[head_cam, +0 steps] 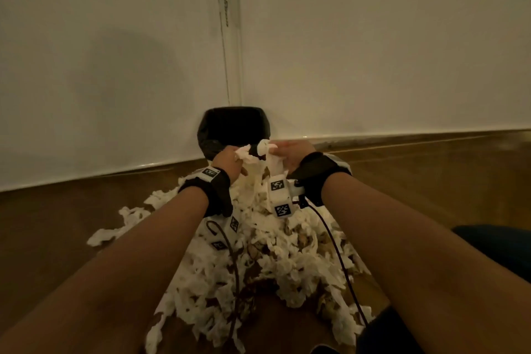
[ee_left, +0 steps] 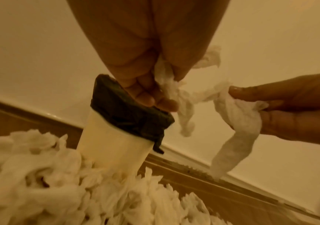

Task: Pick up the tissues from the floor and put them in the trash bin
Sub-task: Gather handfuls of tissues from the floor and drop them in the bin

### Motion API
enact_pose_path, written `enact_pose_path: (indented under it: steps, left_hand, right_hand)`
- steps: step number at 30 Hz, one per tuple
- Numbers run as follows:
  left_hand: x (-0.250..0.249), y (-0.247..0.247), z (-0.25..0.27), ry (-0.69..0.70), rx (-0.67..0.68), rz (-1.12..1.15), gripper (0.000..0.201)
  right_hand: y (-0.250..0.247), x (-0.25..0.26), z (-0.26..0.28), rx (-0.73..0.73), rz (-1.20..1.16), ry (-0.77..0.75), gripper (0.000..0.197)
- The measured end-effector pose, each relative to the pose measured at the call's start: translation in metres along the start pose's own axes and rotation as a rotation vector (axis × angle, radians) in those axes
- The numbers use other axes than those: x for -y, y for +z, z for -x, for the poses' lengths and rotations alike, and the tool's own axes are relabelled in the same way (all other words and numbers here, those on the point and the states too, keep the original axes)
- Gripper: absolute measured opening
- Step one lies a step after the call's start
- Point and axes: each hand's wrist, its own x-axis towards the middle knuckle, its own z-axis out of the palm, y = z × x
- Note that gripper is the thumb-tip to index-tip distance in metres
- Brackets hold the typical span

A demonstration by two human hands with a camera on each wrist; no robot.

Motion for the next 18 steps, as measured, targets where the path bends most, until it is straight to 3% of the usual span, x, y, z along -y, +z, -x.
enact_pose_path:
  steps: [4, 8, 11, 13, 15, 16, 18]
  left_hand:
    - [-0.019, -0.044, 0.004, 0.029, -0.006, -0.180, 0.028]
    - [-0.018, -0.073, -0.003, 0.048, -0.139, 0.005, 0.025]
    - [-0.013, -0.080, -0.014, 0.025, -0.240, 0.159, 0.036]
    - [-0.011, -0.078, -0.027, -0.033, -0.257, 0.280, 0.052]
    - [-0.011, -0.076, -0.042, -0.056, -0.281, 0.429, 0.046]
    - [-0.011, -0.076, -0.048, -0.062, -0.290, 0.439, 0.034]
    - [-0.012, -0.076, -0.059, -0.081, -0.283, 0.358, 0.032]
  right_hand:
    - [0.027, 0.042, 0.006, -0.044, -0.130, -0.093, 0.032]
    - [0.031, 0.073, -0.003, -0.117, -0.037, -0.216, 0.010]
    - [0.025, 0.083, -0.022, -0.245, 0.064, -0.291, 0.025]
    - [0.026, 0.082, -0.035, -0.264, 0.067, -0.267, 0.020]
    - [0.032, 0.080, -0.046, -0.247, 0.076, -0.238, 0.012]
    - [0.035, 0.078, -0.053, -0.228, 0.077, -0.240, 0.017]
    - [0.041, 0.078, -0.065, -0.190, 0.087, -0.269, 0.014]
